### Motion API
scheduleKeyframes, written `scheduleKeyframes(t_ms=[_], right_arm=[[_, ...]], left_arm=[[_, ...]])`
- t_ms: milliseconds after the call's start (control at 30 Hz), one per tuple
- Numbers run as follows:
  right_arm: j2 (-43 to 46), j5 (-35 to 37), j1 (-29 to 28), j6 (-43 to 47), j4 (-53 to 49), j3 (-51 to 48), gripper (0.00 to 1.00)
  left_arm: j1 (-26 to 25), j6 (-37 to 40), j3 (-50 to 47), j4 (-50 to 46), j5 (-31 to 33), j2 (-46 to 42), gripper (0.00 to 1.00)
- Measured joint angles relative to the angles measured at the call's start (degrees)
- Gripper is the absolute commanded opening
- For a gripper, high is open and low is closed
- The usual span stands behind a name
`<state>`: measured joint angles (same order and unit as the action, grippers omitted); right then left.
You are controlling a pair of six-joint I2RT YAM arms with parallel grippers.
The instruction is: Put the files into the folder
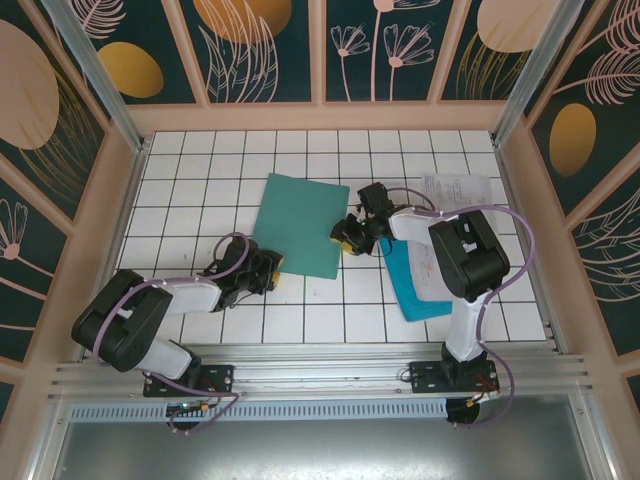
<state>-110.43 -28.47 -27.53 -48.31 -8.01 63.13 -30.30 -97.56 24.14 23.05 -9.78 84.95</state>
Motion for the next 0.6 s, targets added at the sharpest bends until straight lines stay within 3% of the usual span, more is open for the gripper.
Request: scheduleKeyframes(t_ms=[600], right_arm=[[-0.1, -0.1, 0.0, 0.0, 0.0, 0.0, 0.41]], left_arm=[[0.0, 0.7, 2.4, 2.2, -0.5, 3.9, 0.4]])
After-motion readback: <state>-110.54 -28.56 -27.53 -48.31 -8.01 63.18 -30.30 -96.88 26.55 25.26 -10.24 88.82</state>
